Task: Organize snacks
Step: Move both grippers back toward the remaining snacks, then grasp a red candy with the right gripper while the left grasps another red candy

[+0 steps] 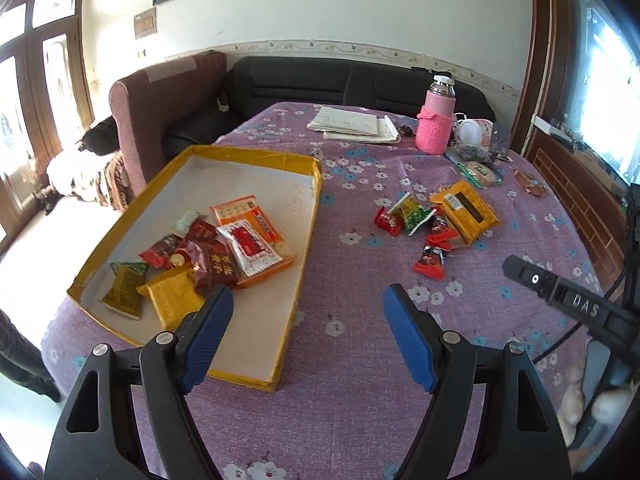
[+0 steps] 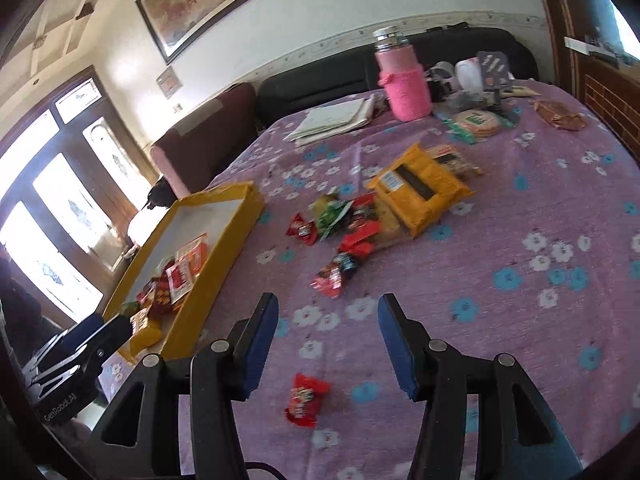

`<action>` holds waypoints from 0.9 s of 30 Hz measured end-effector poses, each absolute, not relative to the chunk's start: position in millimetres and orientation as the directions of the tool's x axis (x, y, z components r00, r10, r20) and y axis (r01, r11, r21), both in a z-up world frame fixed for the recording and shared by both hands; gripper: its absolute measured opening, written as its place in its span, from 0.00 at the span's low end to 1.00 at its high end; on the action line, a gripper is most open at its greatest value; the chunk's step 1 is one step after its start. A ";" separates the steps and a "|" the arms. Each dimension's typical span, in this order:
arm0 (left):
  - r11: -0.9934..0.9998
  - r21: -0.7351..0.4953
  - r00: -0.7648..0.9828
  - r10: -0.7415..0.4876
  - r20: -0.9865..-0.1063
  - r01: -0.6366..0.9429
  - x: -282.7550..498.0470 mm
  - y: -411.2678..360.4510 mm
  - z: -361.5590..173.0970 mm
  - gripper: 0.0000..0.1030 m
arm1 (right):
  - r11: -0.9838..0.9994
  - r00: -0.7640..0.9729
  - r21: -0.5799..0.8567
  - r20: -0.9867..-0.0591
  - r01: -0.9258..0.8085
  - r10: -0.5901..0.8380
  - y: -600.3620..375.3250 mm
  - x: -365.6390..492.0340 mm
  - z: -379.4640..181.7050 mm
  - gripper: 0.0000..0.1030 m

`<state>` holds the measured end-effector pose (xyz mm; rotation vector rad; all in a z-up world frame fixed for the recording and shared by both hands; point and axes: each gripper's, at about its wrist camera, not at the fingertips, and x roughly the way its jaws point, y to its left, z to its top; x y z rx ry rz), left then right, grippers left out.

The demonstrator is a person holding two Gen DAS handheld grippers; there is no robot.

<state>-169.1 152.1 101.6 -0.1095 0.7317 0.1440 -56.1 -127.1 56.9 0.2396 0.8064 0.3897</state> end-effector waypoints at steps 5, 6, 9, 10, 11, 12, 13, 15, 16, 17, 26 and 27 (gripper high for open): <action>0.982 -0.132 0.730 0.011 -0.683 -0.138 -164.0 153.5 93.3 0.75 | 0.926 0.612 0.328 -0.699 -0.185 0.370 -155.2 -33.9 52.2 0.56; 0.981 -0.149 0.728 -0.010 -0.686 -0.127 -162.4 152.8 91.1 0.75 | 0.925 0.595 0.330 -0.712 -0.187 0.374 -155.5 -29.8 49.1 0.56; 0.982 -0.155 0.719 -0.031 -0.694 -0.107 -159.6 147.7 87.0 0.75 | 0.906 0.516 0.364 -0.745 -0.216 0.422 -144.2 -10.9 35.0 0.56; 0.983 -0.151 0.717 -0.033 -0.696 -0.101 -158.8 145.7 86.8 0.75 | 0.899 0.482 0.374 -0.759 -0.228 0.438 -135.2 -0.3 28.8 0.56; 0.984 -0.153 0.717 -0.040 -0.696 -0.094 -158.5 144.3 87.0 0.75 | 0.897 0.463 0.377 -0.768 -0.232 0.443 -128.4 6.5 24.5 0.56; 0.984 -0.153 0.717 -0.043 -0.695 -0.089 -158.5 143.4 87.5 0.75 | 0.895 0.449 0.380 -0.775 -0.233 0.445 -121.9 14.1 21.0 0.56; 0.985 -0.150 0.718 -0.042 -0.695 -0.089 -158.5 143.6 87.7 0.75 | 0.896 0.436 0.380 -0.783 -0.232 0.445 -114.3 23.1 17.6 0.56; 0.984 -0.151 0.719 -0.040 -0.694 -0.091 -158.0 145.4 88.0 0.75 | 0.902 0.416 0.369 -0.800 -0.225 0.432 -98.8 39.7 11.3 0.56; 0.984 -0.154 0.717 -0.042 -0.695 -0.092 -157.7 146.9 87.5 0.75 | 0.905 0.412 0.362 -0.806 -0.224 0.424 -91.3 46.6 9.3 0.56; 0.983 -0.158 0.714 -0.047 -0.699 -0.089 -156.9 148.0 86.3 0.75 | 0.912 0.407 0.341 -0.818 -0.227 0.406 -81.6 53.9 6.4 0.55; 0.977 -0.212 0.685 -0.131 -0.717 -0.034 -148.7 149.2 73.2 0.75 | 0.954 0.458 0.139 -0.853 -0.267 0.252 -54.7 50.0 2.4 0.26; 0.977 -0.213 0.682 -0.139 -0.718 -0.025 -148.2 147.3 72.6 0.75 | 0.953 0.460 0.143 -0.850 -0.268 0.257 -59.5 46.4 2.2 0.26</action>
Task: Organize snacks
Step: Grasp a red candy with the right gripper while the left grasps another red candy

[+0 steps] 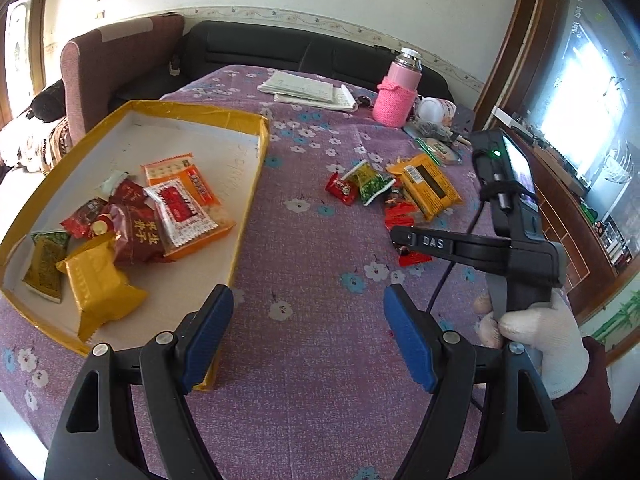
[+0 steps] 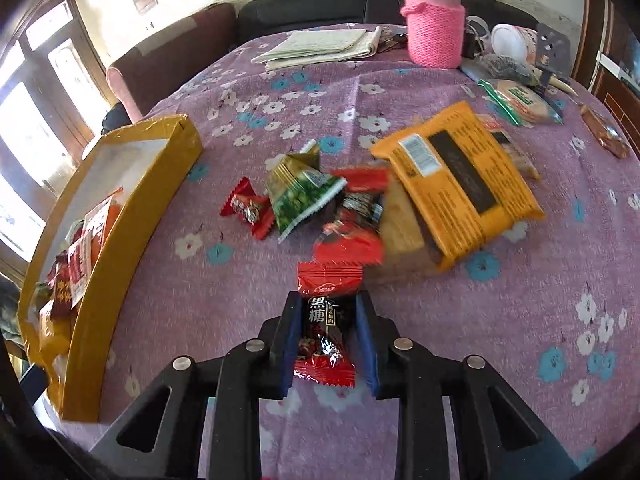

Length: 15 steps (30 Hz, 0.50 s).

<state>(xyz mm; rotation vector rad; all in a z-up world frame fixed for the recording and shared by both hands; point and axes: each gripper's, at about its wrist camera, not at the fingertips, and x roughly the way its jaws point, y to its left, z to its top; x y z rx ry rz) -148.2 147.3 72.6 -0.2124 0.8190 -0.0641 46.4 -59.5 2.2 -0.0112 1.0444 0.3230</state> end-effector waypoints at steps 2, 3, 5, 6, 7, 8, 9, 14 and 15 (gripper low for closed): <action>0.977 -0.212 0.673 -0.162 -0.721 0.009 -146.6 140.3 69.7 0.75 | 0.950 0.461 0.166 -0.843 -0.265 0.276 -75.7 38.8 1.9 0.26; 0.977 -0.210 0.667 -0.174 -0.724 0.028 -146.0 135.6 67.9 0.75 | 0.947 0.459 0.187 -0.839 -0.261 0.292 -84.9 35.4 1.9 0.26; 0.976 -0.203 0.650 -0.201 -0.733 0.073 -144.2 123.0 61.9 0.75 | 0.939 0.456 0.239 -0.826 -0.249 0.331 -105.4 27.0 3.9 0.26; 0.974 -0.203 0.636 -0.219 -0.740 0.098 -142.9 115.5 57.6 0.75 | 0.936 0.461 0.257 -0.818 -0.241 0.343 -116.4 22.3 5.0 0.26; 0.971 -0.209 0.618 -0.236 -0.750 0.118 -141.2 109.4 53.5 0.75 | 0.934 0.465 0.270 -0.812 -0.235 0.351 -127.7 17.3 7.3 0.26; 0.967 -0.217 0.599 -0.253 -0.760 0.134 -139.4 103.2 48.7 0.75 | 0.932 0.469 0.282 -0.807 -0.229 0.360 -136.8 12.6 8.0 0.26; 0.963 -0.223 0.576 -0.268 -0.772 0.149 -137.0 96.3 43.2 0.75 | 0.930 0.473 0.291 -0.802 -0.224 0.365 -143.0 8.9 8.0 0.26; 0.964 -0.194 0.518 -0.262 -0.814 0.181 -131.8 67.5 23.9 0.59 | 0.918 0.503 0.345 -0.768 -0.196 0.396 -167.3 -3.3 6.1 0.27; 0.967 -0.174 0.524 -0.248 -0.814 0.188 -132.1 64.0 23.7 0.59 | 0.915 0.507 0.350 -0.763 -0.200 0.402 -167.4 -3.5 5.6 0.27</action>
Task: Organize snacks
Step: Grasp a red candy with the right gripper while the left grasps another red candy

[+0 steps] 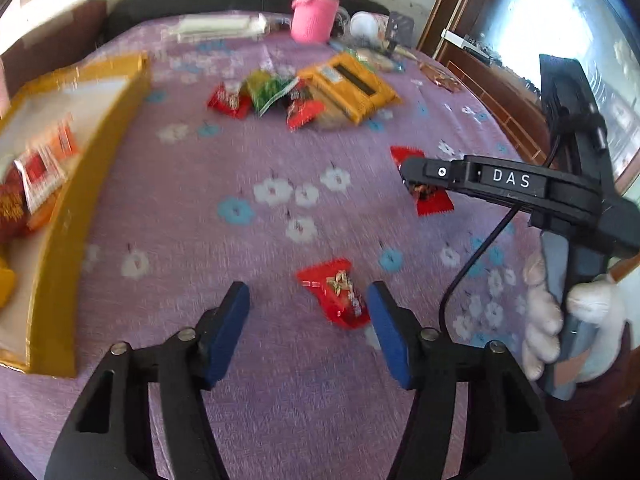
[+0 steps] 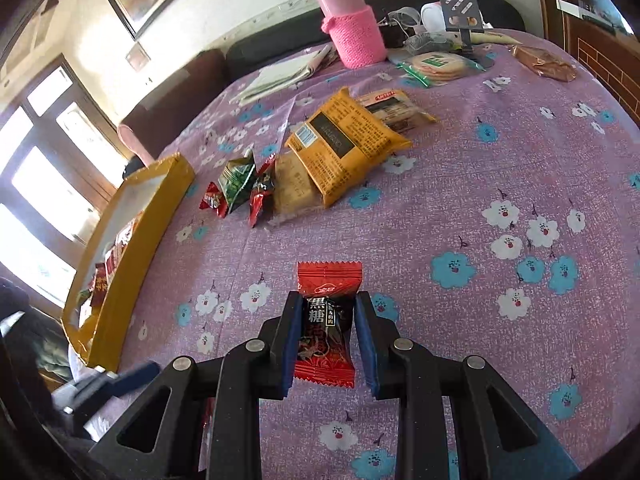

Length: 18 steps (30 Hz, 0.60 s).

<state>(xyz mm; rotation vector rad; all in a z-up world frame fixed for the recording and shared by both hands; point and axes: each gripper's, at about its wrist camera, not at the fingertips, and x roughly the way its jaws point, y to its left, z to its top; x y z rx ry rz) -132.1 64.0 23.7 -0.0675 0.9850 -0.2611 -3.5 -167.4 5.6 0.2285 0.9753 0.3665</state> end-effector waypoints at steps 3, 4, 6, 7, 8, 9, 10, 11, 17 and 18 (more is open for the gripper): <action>0.968 -0.146 0.522 -0.233 -0.820 0.202 -132.7 54.8 21.3 0.54 | 0.904 0.507 0.367 -0.748 -0.220 0.428 -166.4 -4.0 4.0 0.27; 0.970 -0.126 0.528 -0.220 -0.820 0.208 -133.4 51.7 21.1 0.48 | 0.901 0.503 0.368 -0.748 -0.229 0.433 -164.7 -3.6 3.0 0.27; 0.973 -0.070 0.547 -0.182 -0.817 0.219 -135.9 43.6 20.4 0.17 | 0.902 0.504 0.364 -0.749 -0.232 0.431 -163.9 -4.6 1.5 0.27; 0.973 -0.064 0.552 -0.181 -0.814 0.223 -137.0 42.4 20.1 0.17 | 0.904 0.506 0.360 -0.749 -0.231 0.428 -164.0 -4.6 1.1 0.27; 0.971 -0.069 0.556 -0.189 -0.809 0.230 -137.5 42.5 20.4 0.17 | 0.905 0.509 0.358 -0.748 -0.231 0.426 -163.1 -5.3 0.4 0.27; 0.971 -0.070 0.561 -0.191 -0.806 0.230 -137.7 42.4 20.5 0.16 | 0.906 0.512 0.356 -0.747 -0.230 0.424 -163.7 -5.3 0.3 0.27; 0.971 -0.072 0.566 -0.193 -0.802 0.229 -138.2 43.6 21.7 0.16 | 0.908 0.519 0.352 -0.745 -0.228 0.419 -164.2 -5.1 0.3 0.27; 0.971 -0.080 0.572 -0.200 -0.796 0.227 -139.2 45.6 23.3 0.16 | 0.911 0.526 0.345 -0.744 -0.226 0.412 -164.5 -5.2 0.6 0.27; 0.971 -0.118 0.613 -0.224 -0.758 0.209 -143.0 58.4 36.7 0.16 | 0.913 0.560 0.333 -0.721 -0.237 0.409 -163.2 -9.2 3.3 0.26; 0.971 -0.124 0.620 -0.226 -0.752 0.204 -144.3 61.7 39.7 0.16 | 0.913 0.568 0.330 -0.715 -0.240 0.407 -163.3 -10.1 4.4 0.26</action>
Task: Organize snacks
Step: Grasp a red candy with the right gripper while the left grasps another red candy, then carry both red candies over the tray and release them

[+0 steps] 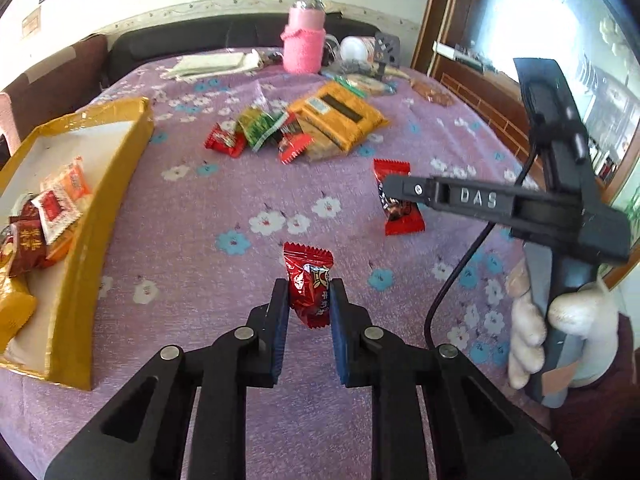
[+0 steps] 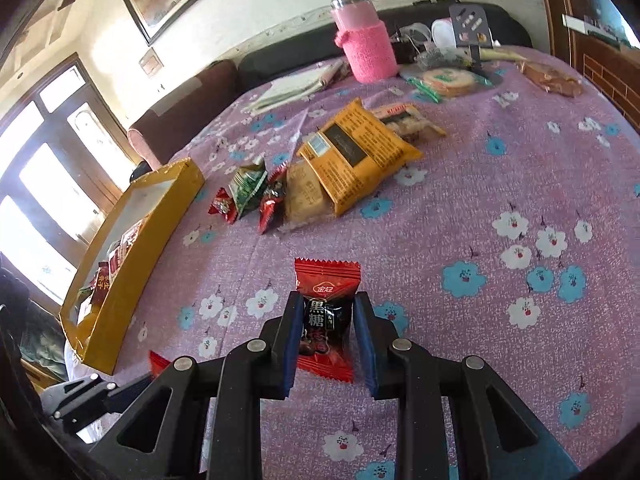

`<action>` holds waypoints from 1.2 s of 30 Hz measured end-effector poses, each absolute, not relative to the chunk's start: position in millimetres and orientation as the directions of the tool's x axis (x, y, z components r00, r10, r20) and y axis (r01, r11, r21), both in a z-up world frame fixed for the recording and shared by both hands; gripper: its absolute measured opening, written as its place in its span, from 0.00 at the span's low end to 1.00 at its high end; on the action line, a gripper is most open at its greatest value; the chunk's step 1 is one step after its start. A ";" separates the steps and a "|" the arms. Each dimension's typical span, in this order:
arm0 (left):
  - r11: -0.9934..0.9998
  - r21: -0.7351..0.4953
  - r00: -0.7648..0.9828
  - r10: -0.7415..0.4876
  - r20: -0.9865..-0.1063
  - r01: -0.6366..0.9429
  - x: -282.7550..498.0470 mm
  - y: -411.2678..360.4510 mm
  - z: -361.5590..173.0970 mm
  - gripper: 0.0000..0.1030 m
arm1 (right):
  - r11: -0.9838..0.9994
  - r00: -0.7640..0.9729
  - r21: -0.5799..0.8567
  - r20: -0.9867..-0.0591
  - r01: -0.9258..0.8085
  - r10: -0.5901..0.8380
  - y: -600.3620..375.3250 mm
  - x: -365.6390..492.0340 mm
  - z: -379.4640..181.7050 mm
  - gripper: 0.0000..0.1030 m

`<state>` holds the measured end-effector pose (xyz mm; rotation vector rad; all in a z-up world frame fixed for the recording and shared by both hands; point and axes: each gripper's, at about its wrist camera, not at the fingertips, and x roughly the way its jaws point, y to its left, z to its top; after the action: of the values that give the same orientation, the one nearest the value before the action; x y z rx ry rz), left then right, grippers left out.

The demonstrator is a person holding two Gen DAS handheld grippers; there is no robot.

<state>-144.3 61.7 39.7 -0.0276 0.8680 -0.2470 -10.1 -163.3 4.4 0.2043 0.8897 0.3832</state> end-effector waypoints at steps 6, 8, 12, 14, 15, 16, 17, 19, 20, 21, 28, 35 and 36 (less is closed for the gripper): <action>0.977 -0.162 0.675 -0.214 -0.707 0.141 -154.3 98.8 59.9 0.16 | 0.907 0.595 0.311 -0.685 -0.283 0.420 -153.0 -18.6 11.8 0.26; 0.980 -0.170 0.701 -0.191 -0.687 0.101 -158.3 119.0 67.8 0.17 | 0.905 0.597 0.302 -0.680 -0.301 0.426 -145.5 -23.1 17.9 0.25; 0.980 -0.201 0.739 -0.143 -0.659 0.011 -166.1 163.1 77.8 0.17 | 0.873 0.579 0.326 -0.655 -0.363 0.485 -124.4 -35.7 37.2 0.25; 0.976 -0.213 0.751 -0.113 -0.651 -0.038 -169.8 185.5 79.1 0.17 | 0.848 0.558 0.342 -0.642 -0.405 0.526 -106.9 -40.5 50.0 0.25; 0.975 -0.217 0.752 -0.100 -0.651 -0.058 -170.8 194.2 78.6 0.17 | 0.837 0.548 0.346 -0.637 -0.424 0.541 -98.8 -41.8 55.0 0.25; 0.972 -0.222 0.753 -0.086 -0.653 -0.081 -171.7 203.5 77.4 0.17 | 0.824 0.536 0.351 -0.632 -0.444 0.559 -88.4 -42.6 60.6 0.25; 0.968 -0.229 0.752 -0.074 -0.655 -0.105 -172.9 213.7 75.7 0.17 | 0.810 0.520 0.358 -0.630 -0.464 0.577 -76.7 -42.5 65.5 0.25; 0.960 -0.241 0.749 -0.056 -0.660 -0.140 -174.4 228.9 71.2 0.17 | 0.781 0.481 0.378 -0.628 -0.497 0.611 -53.2 -40.4 71.9 0.25; 0.955 -0.250 0.747 -0.050 -0.663 -0.158 -174.7 236.6 68.7 0.17 | 0.767 0.461 0.392 -0.628 -0.509 0.627 -42.7 -39.5 73.4 0.25; 0.950 -0.260 0.744 -0.046 -0.666 -0.174 -174.7 243.8 66.2 0.17 | 0.757 0.447 0.400 -0.628 -0.517 0.637 -35.0 -38.9 74.2 0.25; 0.931 -0.301 0.720 -0.065 -0.691 -0.204 -167.9 261.2 50.5 0.17 | 0.715 0.364 0.384 -0.664 -0.584 0.653 47.9 -31.4 71.6 0.25; 0.901 -0.393 0.718 -0.149 -0.680 -0.185 -164.2 272.7 43.2 0.18 | 0.718 0.313 0.354 -0.721 -0.600 0.618 99.2 -19.0 48.7 0.25; 0.899 -0.396 0.720 -0.149 -0.677 -0.187 -165.3 273.8 44.2 0.21 | 0.719 0.307 0.353 -0.727 -0.599 0.614 103.0 -17.1 45.6 0.25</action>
<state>-165.3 273.8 44.2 -0.4641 0.7734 0.0219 -17.1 103.0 45.6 0.0172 0.9701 0.8018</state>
